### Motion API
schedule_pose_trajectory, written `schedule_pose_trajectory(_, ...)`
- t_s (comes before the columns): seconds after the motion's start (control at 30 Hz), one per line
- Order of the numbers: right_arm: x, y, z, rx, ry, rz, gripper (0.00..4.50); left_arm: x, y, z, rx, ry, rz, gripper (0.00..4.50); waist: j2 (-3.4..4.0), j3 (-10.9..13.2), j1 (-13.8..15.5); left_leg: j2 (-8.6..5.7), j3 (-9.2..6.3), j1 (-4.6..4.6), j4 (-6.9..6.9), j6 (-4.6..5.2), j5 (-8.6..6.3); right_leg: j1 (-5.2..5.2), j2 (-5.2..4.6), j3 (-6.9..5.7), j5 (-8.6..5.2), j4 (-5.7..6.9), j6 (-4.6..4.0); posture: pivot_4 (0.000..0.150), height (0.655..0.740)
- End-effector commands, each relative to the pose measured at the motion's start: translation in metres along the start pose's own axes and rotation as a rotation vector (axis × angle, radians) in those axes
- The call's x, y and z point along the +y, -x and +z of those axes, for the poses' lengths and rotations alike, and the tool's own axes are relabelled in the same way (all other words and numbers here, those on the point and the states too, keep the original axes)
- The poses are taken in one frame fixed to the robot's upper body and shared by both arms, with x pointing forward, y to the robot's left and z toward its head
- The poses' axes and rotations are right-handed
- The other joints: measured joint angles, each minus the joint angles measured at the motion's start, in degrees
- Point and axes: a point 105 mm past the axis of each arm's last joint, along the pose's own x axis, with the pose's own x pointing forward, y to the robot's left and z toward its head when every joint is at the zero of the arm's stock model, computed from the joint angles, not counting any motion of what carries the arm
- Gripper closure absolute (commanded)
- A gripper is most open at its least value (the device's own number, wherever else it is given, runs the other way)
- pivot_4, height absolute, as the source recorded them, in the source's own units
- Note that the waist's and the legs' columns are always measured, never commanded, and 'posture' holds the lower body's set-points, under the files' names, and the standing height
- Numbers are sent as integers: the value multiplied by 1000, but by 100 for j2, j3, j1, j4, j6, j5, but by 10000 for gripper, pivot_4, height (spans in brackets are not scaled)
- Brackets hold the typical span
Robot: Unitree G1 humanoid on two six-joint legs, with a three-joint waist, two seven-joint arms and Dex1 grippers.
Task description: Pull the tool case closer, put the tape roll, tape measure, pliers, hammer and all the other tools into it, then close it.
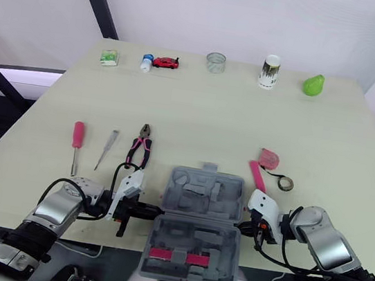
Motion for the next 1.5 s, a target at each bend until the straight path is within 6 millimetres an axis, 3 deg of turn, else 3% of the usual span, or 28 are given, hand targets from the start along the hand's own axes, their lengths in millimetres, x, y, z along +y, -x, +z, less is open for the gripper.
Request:
schedule_pose_trajectory(0.03,4,-2,0,2,7,15,45000,-7,-2,-1,15,-5,-38,44720,0,0,-1,0,0,0,0,0,0,0,0,0,0,0,0,1500,7400)
schedule_pose_trajectory(1.0,-6,-5,7,-30,32,-45,45000,-8,-2,-1,24,-10,-45,44720,-2,-1,-11,1,-1,2,0,0,0,0,2,1,0,2,0,1500,7400)
schedule_pose_trajectory(1.5,-7,-3,1,-25,24,-63,45000,-4,1,-2,28,-7,-19,44720,-2,-2,-11,1,-1,2,0,0,0,0,2,1,0,2,0,1500,7400)
